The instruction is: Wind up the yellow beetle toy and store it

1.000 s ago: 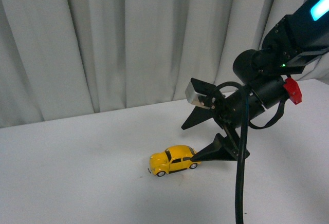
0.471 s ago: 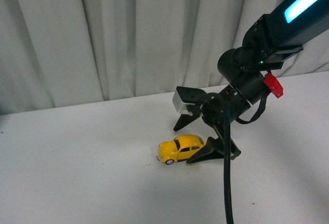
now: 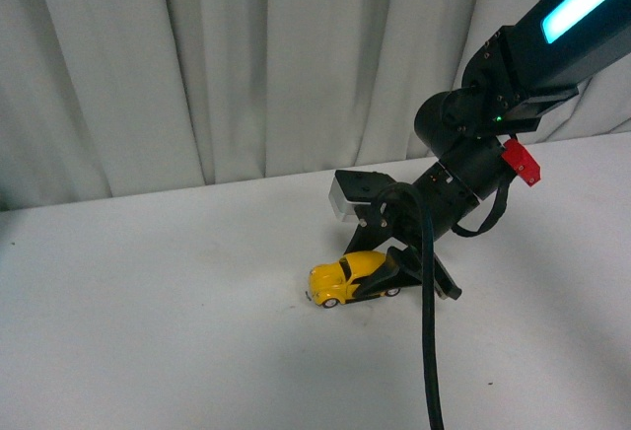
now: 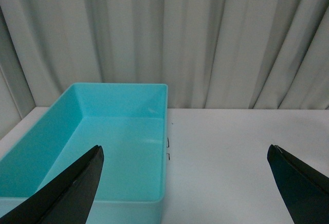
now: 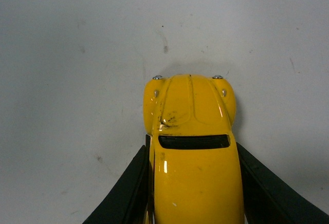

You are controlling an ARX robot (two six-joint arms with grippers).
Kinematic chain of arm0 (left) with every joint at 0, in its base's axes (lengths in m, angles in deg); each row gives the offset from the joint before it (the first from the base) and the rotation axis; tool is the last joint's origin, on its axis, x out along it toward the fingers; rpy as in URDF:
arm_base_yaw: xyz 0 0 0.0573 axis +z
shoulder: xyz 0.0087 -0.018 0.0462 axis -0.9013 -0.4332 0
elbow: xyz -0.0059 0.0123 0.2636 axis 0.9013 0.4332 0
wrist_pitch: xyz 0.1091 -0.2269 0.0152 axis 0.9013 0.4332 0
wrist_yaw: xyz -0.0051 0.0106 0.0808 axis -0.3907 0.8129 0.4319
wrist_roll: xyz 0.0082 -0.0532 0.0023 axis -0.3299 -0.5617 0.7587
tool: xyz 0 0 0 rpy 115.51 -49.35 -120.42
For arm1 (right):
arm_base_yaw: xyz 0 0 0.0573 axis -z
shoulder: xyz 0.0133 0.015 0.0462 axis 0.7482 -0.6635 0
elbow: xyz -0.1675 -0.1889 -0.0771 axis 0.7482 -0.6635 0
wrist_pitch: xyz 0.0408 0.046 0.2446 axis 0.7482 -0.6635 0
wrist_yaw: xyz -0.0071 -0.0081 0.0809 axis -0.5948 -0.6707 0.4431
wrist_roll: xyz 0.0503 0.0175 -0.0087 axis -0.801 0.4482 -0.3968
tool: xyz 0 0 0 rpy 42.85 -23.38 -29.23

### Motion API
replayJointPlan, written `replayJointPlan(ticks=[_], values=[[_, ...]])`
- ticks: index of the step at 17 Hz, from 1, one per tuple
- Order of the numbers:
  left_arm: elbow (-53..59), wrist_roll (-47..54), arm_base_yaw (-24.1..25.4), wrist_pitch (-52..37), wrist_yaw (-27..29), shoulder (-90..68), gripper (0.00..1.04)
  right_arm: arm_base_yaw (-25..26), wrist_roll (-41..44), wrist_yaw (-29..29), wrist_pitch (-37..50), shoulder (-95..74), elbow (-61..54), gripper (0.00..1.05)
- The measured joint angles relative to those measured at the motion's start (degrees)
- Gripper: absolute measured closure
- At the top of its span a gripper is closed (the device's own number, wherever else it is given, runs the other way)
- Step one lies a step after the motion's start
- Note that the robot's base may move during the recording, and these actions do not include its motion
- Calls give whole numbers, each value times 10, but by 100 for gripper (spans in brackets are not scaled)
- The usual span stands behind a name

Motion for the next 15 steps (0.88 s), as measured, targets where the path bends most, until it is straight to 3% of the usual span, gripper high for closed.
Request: replayJointPlan(ticks=[1,9,15], values=[[0,0,0,0,0,0,7,0,0,0,0,0,0,62],[0,0,0,0,0,0,7,10,0,4,3,1,-9,62],[0,0,0,0,0,0,7,64,31,9,5,22,-59,62]])
